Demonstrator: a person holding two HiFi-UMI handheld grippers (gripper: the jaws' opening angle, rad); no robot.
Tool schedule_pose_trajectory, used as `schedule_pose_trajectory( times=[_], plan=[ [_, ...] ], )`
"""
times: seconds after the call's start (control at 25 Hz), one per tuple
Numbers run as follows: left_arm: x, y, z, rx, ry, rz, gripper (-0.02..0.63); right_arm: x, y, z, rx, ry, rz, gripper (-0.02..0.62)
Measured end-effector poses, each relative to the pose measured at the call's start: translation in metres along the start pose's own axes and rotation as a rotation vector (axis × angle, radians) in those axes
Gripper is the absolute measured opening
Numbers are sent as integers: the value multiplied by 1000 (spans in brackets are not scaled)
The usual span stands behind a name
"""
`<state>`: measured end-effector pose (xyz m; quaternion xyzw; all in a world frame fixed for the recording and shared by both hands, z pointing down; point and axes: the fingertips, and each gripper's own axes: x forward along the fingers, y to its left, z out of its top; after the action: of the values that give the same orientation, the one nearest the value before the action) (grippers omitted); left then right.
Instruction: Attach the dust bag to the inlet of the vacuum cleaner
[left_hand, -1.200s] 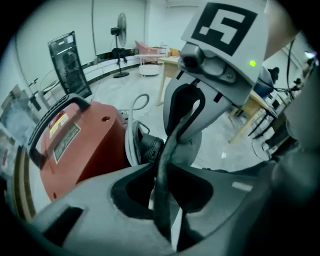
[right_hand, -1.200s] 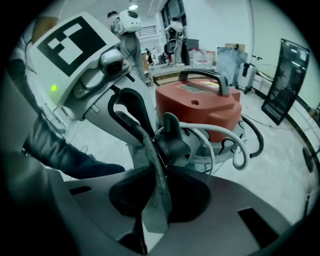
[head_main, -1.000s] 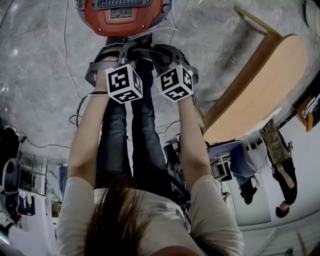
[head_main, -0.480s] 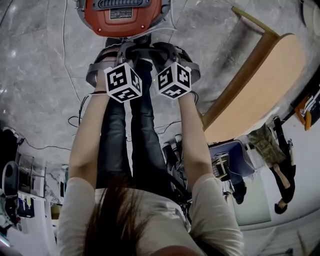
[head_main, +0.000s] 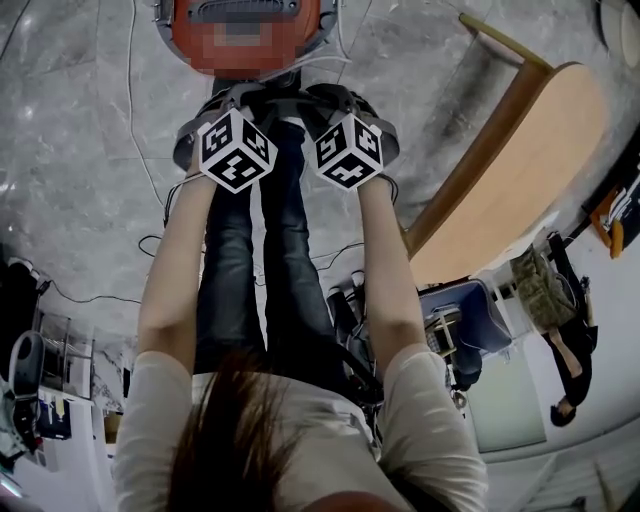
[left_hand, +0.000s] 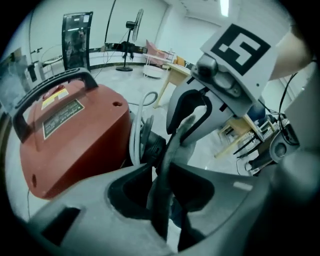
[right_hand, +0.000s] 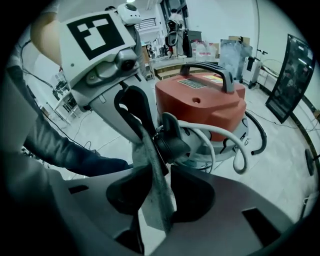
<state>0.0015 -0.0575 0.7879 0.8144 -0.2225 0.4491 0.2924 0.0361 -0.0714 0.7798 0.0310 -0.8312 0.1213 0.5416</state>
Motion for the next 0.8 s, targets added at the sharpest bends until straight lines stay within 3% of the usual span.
schedule_pose_trajectory(
  times=[0.24, 0.36, 0.52, 0.8],
  plan=[
    [-3, -5, -7, -10, 22, -8, 143, -1, 1, 2, 55, 20, 34, 186],
    [-4, -7, -7, -47, 9, -23, 181, -3, 3, 5, 68, 1, 37, 199],
    [-12, 2, -4, -111, -41, 0, 184, -7, 2, 11, 104, -34, 12, 233],
    [-24, 1, 11, -142, -108, 26, 199, -22, 0, 22, 292, -168, -20, 227]
  ],
)
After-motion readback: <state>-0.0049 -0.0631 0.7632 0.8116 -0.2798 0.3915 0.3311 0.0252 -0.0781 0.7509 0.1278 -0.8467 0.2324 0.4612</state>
